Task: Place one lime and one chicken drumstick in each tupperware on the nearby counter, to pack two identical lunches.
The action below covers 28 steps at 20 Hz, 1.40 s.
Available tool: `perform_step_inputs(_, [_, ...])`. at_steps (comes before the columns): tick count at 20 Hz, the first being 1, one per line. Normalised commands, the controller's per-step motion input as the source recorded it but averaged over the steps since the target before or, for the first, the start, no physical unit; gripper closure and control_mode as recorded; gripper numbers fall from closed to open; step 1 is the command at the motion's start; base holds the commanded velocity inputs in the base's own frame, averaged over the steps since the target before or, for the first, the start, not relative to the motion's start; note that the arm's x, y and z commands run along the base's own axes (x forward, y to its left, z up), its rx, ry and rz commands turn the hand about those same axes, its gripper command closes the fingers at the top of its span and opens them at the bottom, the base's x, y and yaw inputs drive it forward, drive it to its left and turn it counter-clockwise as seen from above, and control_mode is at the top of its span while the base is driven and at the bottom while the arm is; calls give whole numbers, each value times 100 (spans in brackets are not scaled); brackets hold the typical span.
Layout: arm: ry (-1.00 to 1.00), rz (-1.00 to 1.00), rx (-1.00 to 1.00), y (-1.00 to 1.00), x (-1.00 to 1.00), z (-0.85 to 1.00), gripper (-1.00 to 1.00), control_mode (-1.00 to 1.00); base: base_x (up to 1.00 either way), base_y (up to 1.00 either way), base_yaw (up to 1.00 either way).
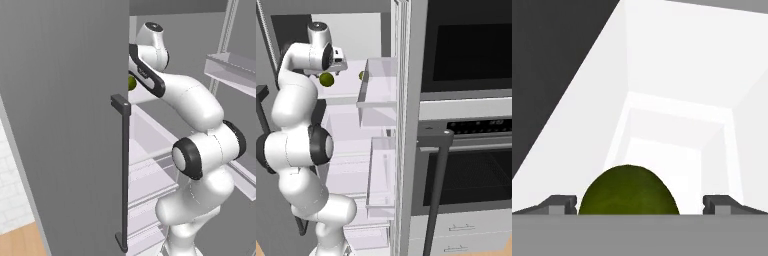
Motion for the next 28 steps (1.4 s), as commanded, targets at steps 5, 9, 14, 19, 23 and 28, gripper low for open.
perform_step_inputs(5, [0, 0, 1, 0, -11, -5, -100, -100, 0, 0, 0])
perform_step_inputs(9, [1, 0, 0, 2, 5, -21, -100, -100, 0, 0, 0])
perform_step_inputs(14, [1, 0, 0, 0, 0, -48, 100, -100, 0, 0, 0])
perform_step_inputs(19, [-1, 0, 0, 0, 1, -34, 100, -100, 0, 0, 0])
perform_step_inputs(23, [-4, 0, 0, 0, 0, -1, 100, -100, 0, 0, 0])
perform_step_inputs(28, [-10, 0, 0, 0, -3, 0, 100, -100, 0, 0, 0])
